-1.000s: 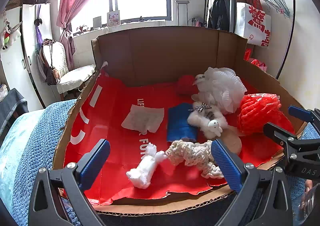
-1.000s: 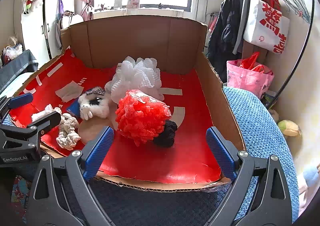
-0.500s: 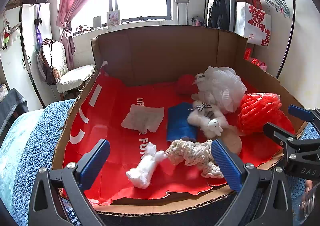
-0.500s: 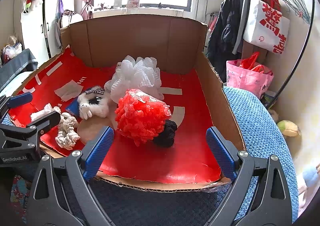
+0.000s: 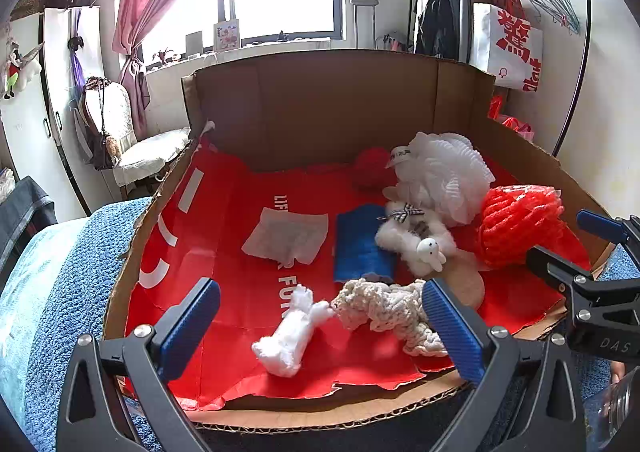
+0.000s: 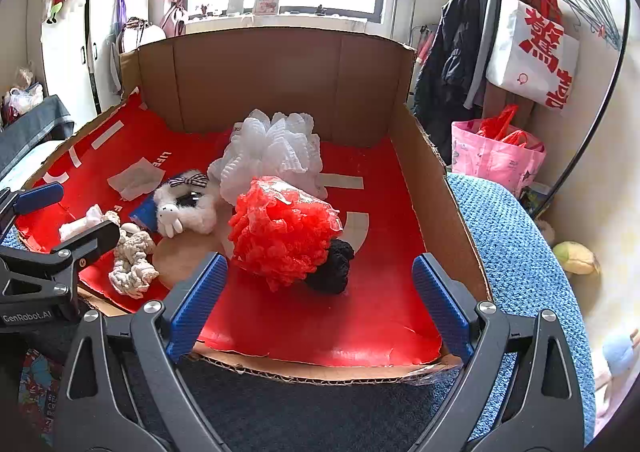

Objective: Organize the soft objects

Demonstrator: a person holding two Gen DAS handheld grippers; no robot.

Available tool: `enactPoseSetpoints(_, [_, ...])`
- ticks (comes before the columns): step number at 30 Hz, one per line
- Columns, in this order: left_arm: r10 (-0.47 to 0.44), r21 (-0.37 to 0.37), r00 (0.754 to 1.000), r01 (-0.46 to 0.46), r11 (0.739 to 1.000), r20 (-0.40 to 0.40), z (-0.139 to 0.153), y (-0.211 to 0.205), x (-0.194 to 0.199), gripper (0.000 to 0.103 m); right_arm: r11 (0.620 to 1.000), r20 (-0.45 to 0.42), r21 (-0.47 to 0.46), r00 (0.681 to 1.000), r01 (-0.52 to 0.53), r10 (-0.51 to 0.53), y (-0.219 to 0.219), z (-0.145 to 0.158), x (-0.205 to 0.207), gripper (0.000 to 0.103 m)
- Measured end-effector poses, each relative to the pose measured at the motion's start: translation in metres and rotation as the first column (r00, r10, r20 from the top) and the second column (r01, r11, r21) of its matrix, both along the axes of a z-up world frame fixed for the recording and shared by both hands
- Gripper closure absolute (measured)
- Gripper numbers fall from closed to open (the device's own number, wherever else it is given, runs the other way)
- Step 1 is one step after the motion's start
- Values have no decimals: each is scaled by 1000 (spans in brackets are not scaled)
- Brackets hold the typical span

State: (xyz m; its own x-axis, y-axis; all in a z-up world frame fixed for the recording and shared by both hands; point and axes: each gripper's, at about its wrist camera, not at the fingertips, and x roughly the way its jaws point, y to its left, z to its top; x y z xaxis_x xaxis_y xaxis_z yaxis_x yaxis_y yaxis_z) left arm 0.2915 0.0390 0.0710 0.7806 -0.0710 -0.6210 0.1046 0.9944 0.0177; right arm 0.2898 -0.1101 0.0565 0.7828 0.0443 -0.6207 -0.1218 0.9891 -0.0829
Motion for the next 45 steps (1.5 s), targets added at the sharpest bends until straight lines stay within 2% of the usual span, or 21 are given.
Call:
enactPoseSetpoints(6, [0,-1,1000,0,1000,0,1,0,0,0,1000,0,5,1000,0,0,0,0,0,8])
enactPoseSetpoints(10, [19,-5,1000,-19,1000,22,5,3,-3,0,998,1,58,1000,-6,6,-4,5,-2,8])
enactPoseSetpoints(16, [34,-57,998,-31,998,52,34,9,-25,0,998,48,62,999,3,-6,-7,30,-20,8])
enactPoseSetpoints(23, [10,1,995,-11,1000,101,78,3,-88,0,996,124,40,990,-75,69,-2,83,-94,8])
enactPoseSetpoints(24, [16,1,994,-16,1000,108,86,4,-104,0,995,126,47,988,-92,85,-2,88,-105,7])
enactPoseSetpoints(25, [19,-1,994,-19,1000,112,91,3,-114,0,992,123,56,987,-112,105,-1,93,-119,0])
enactPoseSetpoints(29, [4,-42,996,0,999,88,101,3,-154,0,990,122,45,984,-136,130,4,96,-164,0])
enactPoseSetpoints(32, [0,-71,999,4,997,46,92,5,-179,0,990,82,35,988,-135,131,7,83,-183,0])
enactPoseSetpoints(36, [12,-61,1000,-13,998,-19,58,-1,-202,0,994,4,37,995,-103,103,6,51,-198,0])
enactPoseSetpoints(42, [27,-78,988,-39,996,-152,3,-5,-199,0,999,-140,24,990,-22,25,-6,-2,-188,0])
enactPoseSetpoints(45, [30,-47,981,-40,998,-194,-16,-10,-193,0,1000,-190,-13,982,3,-6,-8,-22,-180,0])
